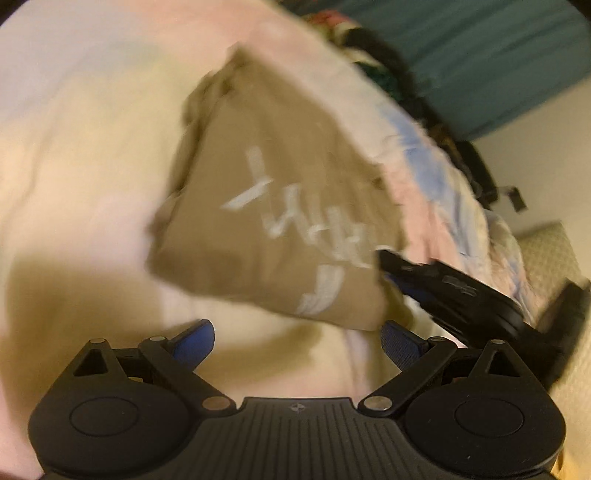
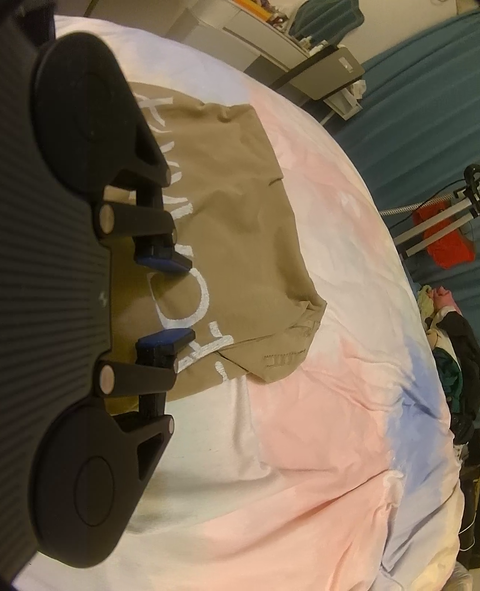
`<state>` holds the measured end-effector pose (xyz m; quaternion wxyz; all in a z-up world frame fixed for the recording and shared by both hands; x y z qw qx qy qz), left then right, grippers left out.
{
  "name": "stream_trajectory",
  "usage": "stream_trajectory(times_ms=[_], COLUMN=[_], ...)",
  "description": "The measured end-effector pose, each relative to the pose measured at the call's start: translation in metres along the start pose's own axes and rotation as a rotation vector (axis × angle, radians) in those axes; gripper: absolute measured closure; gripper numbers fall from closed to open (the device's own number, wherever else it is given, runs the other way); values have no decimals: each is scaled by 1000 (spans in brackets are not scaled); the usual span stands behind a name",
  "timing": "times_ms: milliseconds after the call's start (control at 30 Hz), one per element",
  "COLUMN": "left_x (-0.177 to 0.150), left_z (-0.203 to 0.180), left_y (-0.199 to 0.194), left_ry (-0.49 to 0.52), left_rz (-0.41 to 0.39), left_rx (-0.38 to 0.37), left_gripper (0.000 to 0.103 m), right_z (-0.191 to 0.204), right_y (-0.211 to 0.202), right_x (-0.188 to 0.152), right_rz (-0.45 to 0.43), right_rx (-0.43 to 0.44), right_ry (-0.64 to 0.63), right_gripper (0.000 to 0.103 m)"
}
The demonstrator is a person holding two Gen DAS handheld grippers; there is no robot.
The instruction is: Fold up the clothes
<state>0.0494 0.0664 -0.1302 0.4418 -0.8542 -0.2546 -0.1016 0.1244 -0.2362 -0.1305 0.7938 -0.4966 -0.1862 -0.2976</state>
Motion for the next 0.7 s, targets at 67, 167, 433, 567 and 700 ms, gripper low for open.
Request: stream_trajectory(times_ms=[67, 167, 433, 567, 700], left_x=[0, 0, 1, 3, 4], left_z=[8, 20, 23, 32, 45], left_y=[2, 4, -4, 2, 2], left_ry=[-62, -154, -199, -238, -290], left_rz=[-39, -97, -260, -234, -241], left_rx=[-7, -17, -39, -4, -9], left_gripper=[4, 3, 11, 24, 35], right_z=[1, 3, 4, 4, 4], right_y=[0, 0, 0, -1, -5], right_x=[0, -1, -2, -2, -1], right_rz=[-1, -6, -12, -11, -18], right_rx=[-4, -13, -20, -18, -20], right_ry=[0, -10, -9, -3, 7], right_gripper=[68, 67, 67, 67, 66])
Point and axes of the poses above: each gripper's, at about its wrist camera, not at the fingertips, and y roughly the way its jaws point, z to its left, x to its top, the point moved 2 cm from there along y, roughly the way its jaws point, and after that the axes turned 5 degrees about y, right-handed, at the moved point
